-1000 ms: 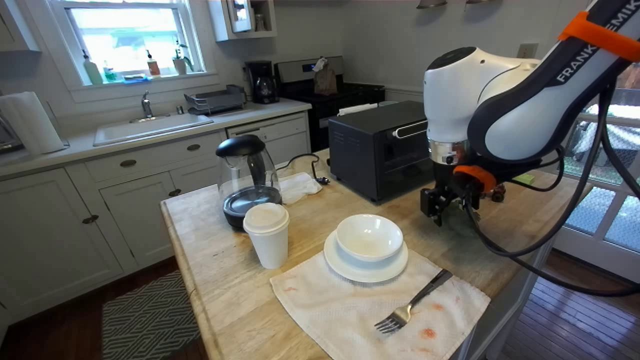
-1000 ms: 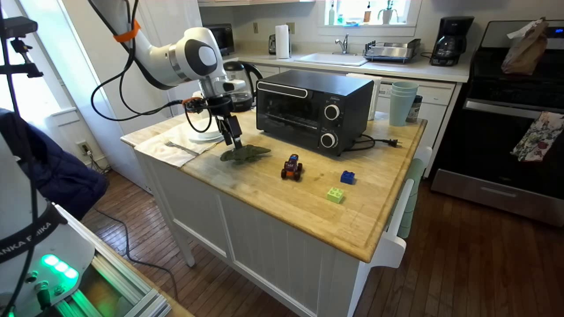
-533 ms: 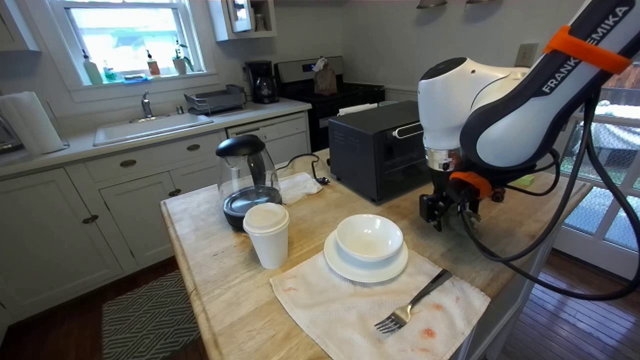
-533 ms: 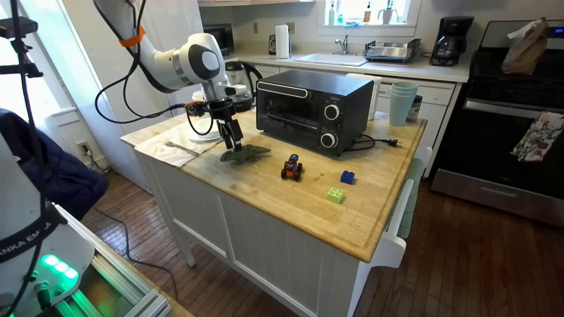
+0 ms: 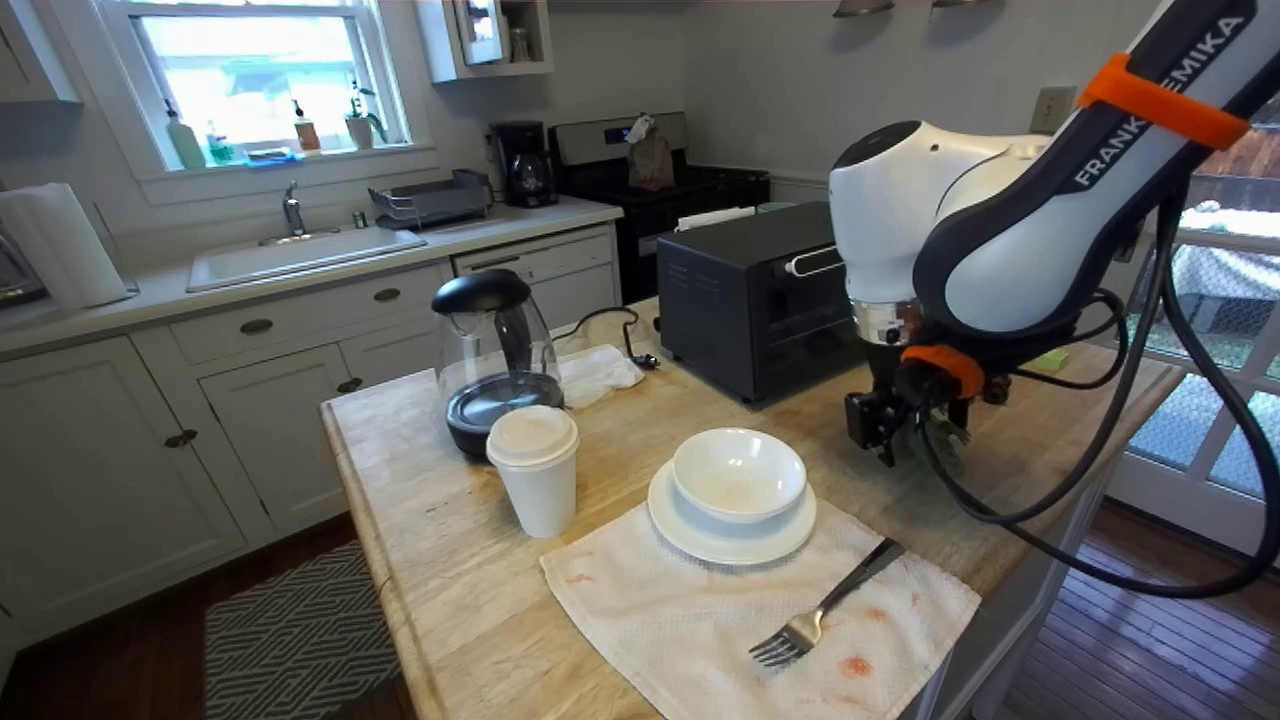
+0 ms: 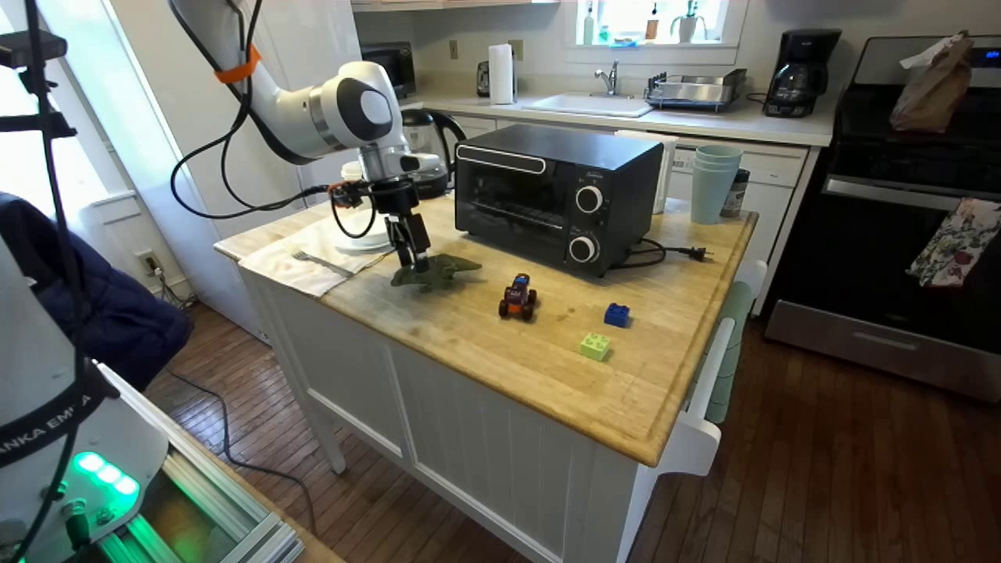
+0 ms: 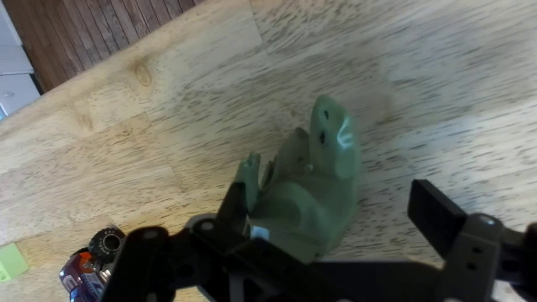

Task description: Put the green toy upright

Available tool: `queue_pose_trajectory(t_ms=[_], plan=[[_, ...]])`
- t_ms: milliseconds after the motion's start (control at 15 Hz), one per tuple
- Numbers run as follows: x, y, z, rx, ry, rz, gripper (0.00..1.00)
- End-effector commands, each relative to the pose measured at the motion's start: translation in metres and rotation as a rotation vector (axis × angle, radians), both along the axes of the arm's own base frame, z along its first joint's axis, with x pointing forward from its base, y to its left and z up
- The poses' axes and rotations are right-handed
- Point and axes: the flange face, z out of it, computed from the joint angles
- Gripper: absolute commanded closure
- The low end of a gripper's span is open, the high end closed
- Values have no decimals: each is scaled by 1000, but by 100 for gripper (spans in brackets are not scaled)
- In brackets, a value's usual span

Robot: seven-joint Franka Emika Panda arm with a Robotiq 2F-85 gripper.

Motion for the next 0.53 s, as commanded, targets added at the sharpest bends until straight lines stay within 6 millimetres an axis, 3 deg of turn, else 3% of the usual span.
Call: queue_pose_trajectory(t_ms=[0,467], plan=[[2,-1,3,-26,46,-50,0],[6,-5,7,-51,74,-74,0]])
